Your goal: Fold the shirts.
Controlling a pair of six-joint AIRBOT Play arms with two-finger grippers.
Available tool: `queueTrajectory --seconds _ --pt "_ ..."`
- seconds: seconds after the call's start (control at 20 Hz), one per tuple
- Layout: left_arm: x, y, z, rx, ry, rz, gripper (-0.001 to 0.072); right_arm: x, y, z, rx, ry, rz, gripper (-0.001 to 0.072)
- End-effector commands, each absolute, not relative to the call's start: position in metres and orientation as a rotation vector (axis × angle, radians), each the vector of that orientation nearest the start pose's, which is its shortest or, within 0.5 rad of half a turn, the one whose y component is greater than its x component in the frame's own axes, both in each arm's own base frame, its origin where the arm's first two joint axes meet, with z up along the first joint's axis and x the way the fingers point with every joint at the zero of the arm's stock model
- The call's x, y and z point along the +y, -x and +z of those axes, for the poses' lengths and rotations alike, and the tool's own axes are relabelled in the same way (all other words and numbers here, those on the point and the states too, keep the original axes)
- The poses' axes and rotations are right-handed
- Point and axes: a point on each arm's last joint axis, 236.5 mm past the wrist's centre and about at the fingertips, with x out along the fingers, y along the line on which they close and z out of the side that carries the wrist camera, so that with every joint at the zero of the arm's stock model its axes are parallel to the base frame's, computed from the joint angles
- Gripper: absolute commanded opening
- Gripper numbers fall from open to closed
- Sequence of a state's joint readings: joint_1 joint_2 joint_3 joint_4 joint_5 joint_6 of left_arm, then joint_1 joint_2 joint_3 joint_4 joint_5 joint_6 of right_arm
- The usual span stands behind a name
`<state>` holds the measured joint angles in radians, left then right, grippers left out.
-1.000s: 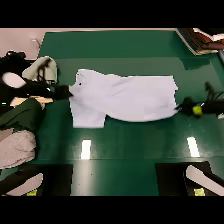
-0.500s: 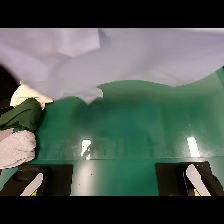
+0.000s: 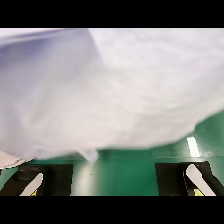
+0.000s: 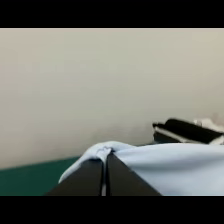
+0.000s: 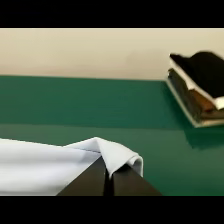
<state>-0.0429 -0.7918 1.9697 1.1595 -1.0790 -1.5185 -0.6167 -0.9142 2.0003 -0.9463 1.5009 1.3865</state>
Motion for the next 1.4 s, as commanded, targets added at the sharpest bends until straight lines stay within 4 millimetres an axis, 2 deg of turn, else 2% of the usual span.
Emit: queueTrajectory --seconds 0.0,0.15,0.2,0.3,0.4,0.5,0.55,0.65,0.75,0.8,0.95,1.15,1.35 --pt "-0.102 -0.315 0.433 0.278 0.173 -0.407 0.0025 -0.037 -0.319 0.359 0.574 -0.206 0.089 0.0014" --pt "-0.122 -0.383 0.302 0.642 0.261 -0.446 0.0025 -0.043 -0.362 0.242 0.915 -0.166 0.076 0.0014" --pt "-0.125 -0.4 0.261 0.736 0.273 -0.448 0.0026 -0.042 -0.372 0.202 1.026 -0.148 0.076 0.0014" --pt "-0.124 -0.427 0.182 0.911 0.313 -0.415 0.0026 -0.036 -0.388 0.135 1.198 -0.173 0.109 0.0014" --pt "-0.125 -0.453 0.119 1.025 0.35 -0.385 0.0026 -0.036 -0.4 0.078 1.337 -0.225 0.111 0.0014" --pt "-0.126 -0.48 0.078 1.056 0.397 -0.357 0.0025 -0.038 -0.418 0.043 1.39 -0.274 0.101 0.0014" --pt "-0.125 -0.495 0.065 1.04 0.418 -0.338 0.0025 -0.039 -0.43 0.035 1.386 -0.284 0.105 0.0014" --pt "-0.122 -0.518 0.054 0.982 0.453 -0.307 0.0025 -0.032 -0.46 0.04 1.331 -0.321 0.146 0.0014" --pt "-0.119 -0.529 0.053 0.946 0.457 -0.292 0.0025 -0.03 -0.483 0.052 1.276 -0.338 0.166 0.0014" --pt "-0.117 -0.529 0.053 0.945 0.439 -0.301 0.0025 -0.032 -0.487 0.056 1.273 -0.329 0.167 0.0014" --pt "-0.099 -0.505 0.038 1.064 0.426 -0.314 0.0025 -0.031 -0.474 0.054 1.318 -0.32 0.174 0.0014" --pt "-0.095 -0.464 0.013 1.227 0.335 -0.405 0.0025 -0.027 -0.436 0.017 1.417 -0.368 0.163 0.0014" --pt "-0.094 -0.451 -0.023 1.273 0.382 -0.367 0.0025 -0.014 -0.41 -0.02 1.47 -0.407 0.152 0.0016"
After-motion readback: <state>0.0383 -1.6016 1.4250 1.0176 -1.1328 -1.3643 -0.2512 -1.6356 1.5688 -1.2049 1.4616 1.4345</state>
